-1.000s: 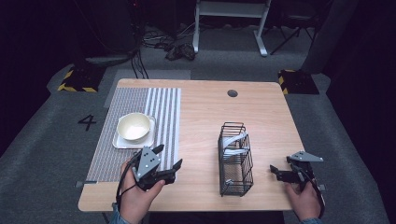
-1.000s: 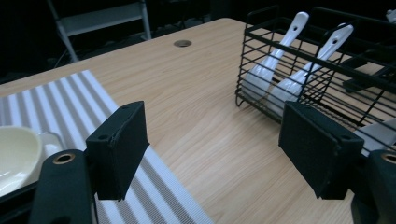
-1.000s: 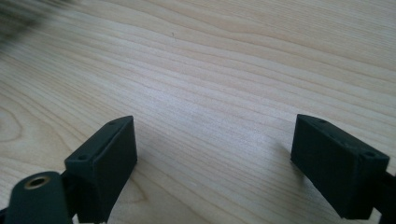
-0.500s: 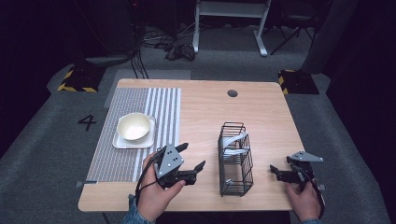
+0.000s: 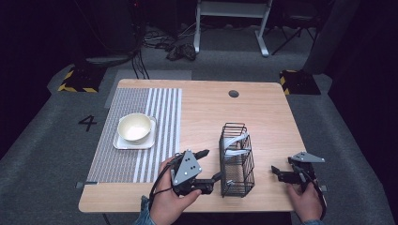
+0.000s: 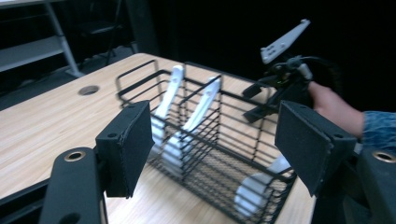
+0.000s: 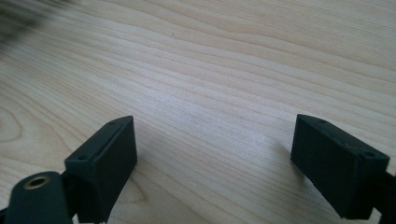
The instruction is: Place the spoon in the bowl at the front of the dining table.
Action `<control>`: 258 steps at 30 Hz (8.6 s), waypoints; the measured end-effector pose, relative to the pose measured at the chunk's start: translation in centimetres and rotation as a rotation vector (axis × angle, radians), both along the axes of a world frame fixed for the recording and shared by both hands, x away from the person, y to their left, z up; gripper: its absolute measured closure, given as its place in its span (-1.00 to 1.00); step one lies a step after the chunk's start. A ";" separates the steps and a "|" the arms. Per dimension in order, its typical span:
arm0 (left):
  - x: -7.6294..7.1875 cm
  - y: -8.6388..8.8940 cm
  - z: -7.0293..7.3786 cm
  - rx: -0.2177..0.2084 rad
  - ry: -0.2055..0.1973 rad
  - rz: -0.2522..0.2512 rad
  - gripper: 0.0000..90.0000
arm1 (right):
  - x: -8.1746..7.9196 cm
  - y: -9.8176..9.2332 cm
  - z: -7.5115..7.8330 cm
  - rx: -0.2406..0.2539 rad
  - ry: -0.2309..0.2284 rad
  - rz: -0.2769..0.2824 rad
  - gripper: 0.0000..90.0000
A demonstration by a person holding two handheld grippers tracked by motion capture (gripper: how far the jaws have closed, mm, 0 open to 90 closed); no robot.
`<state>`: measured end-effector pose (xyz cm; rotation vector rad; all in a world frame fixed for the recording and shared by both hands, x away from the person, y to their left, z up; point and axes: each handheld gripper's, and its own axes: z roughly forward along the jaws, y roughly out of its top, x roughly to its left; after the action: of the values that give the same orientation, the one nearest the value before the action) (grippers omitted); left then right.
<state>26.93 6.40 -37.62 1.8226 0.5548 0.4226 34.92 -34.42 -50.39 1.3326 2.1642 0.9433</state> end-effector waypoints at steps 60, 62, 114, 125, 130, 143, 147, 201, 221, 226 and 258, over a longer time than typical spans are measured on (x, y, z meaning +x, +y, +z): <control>2.6 -2.7 -3.7 -0.018 0.005 -0.284 0.80 | 0.0 0.0 0.0 0.000 0.000 0.001 -0.68; 2.8 -2.6 -3.7 -0.019 -0.008 -0.268 0.82 | 0.0 0.0 0.0 0.000 0.001 0.000 -0.68; 4.0 0.7 5.8 -0.118 -0.058 -0.393 0.90 | 0.0 0.0 0.0 0.000 0.001 0.001 -0.68; 4.5 3.4 6.1 -0.141 -0.069 -0.374 0.90 | 0.0 0.0 0.0 0.000 0.001 0.001 -0.68; 4.6 4.9 6.0 -0.141 -0.068 -0.329 0.90 | 0.0 0.0 0.0 0.000 0.001 0.000 -0.68; 4.7 9.3 5.1 -0.125 -0.085 -0.144 0.90 | 0.0 0.0 0.0 -0.001 0.000 0.001 -0.68; 4.4 10.9 4.9 -0.134 -0.083 -0.101 0.90 | 0.0 0.0 0.0 -0.001 0.000 0.000 -0.68; 12.3 22.7 -0.6 -0.033 -0.090 0.753 0.90 | 0.0 0.0 0.0 0.000 0.000 0.000 -0.68; 13.5 23.7 -4.5 0.021 -0.043 0.778 0.89 | 0.0 0.0 0.0 0.000 0.000 0.000 -0.68; 13.5 23.5 -5.1 0.024 -0.045 0.780 0.89 | 0.0 0.0 0.0 0.000 0.000 0.000 -0.68; 13.8 18.2 -5.3 0.013 -0.001 0.645 0.52 | 0.0 0.0 0.0 0.000 0.000 0.000 -0.68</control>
<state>40.71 24.61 -42.89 1.6238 1.1439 0.8566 34.92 -34.42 -50.38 1.3324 2.1644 0.9430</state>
